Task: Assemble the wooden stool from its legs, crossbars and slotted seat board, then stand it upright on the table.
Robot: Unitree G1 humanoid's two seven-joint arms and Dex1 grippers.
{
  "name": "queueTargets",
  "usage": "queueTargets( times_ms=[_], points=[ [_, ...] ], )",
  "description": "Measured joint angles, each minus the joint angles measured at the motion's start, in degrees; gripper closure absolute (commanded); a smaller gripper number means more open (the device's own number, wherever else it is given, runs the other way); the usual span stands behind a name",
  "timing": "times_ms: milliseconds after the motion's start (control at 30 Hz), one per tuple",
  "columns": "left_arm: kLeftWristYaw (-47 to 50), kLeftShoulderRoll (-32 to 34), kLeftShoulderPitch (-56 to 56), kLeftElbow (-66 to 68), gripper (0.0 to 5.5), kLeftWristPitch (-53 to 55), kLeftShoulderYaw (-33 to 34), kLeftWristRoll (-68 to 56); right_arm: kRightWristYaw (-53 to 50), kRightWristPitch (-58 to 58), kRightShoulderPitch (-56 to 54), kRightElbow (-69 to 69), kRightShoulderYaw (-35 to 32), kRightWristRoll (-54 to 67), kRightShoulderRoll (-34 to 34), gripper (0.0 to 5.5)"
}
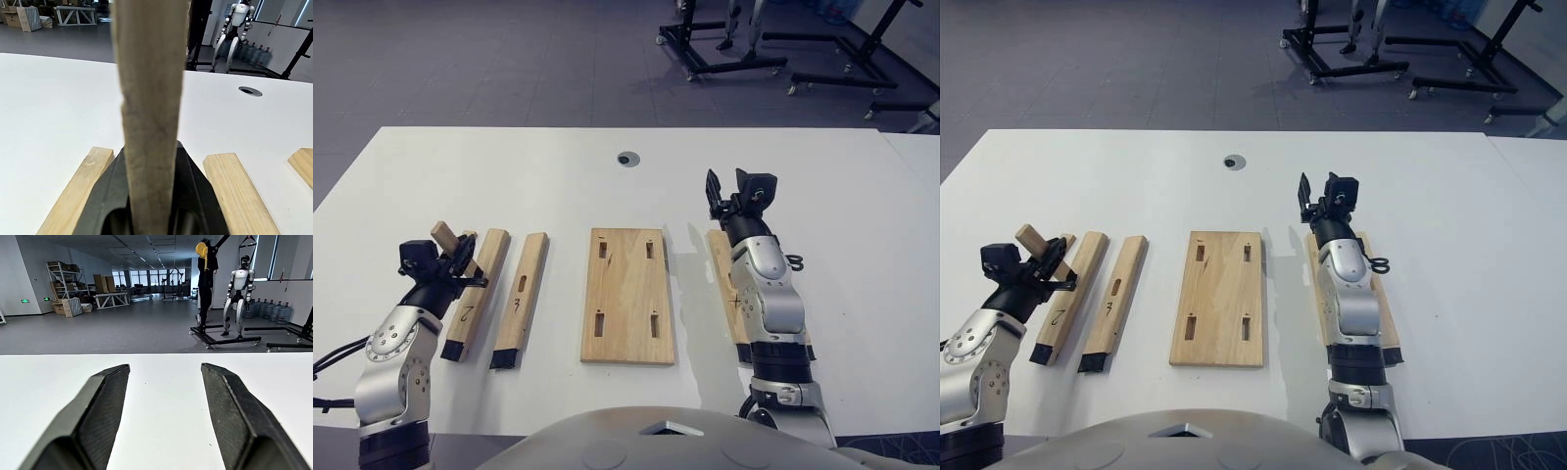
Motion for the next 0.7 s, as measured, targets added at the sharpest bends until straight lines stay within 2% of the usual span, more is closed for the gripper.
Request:
queueTargets(
  times_ms=[200,600,700],
  points=[
    [0.35,-1.08,0.62,-0.13,5.11,-2.9,-3.98,2.27,0.45,-0.14,-1.78,1.73,-0.75,0.01,-0.9,2.81],
    [2.57,-3.53,0.35,0.79,5.11,-4.53,-5.67,2.68,1.57,-0.75,-3.27,2.72,-0.81,-0.15,-1.98,2.81],
    [2.83,-3.92,0.54,1.87,4.49,-2.89,-5.91,2.23,1.74,-0.82,-3.38,2.71,-0.42,-0.28,-1.94,2.81]
  ],
)
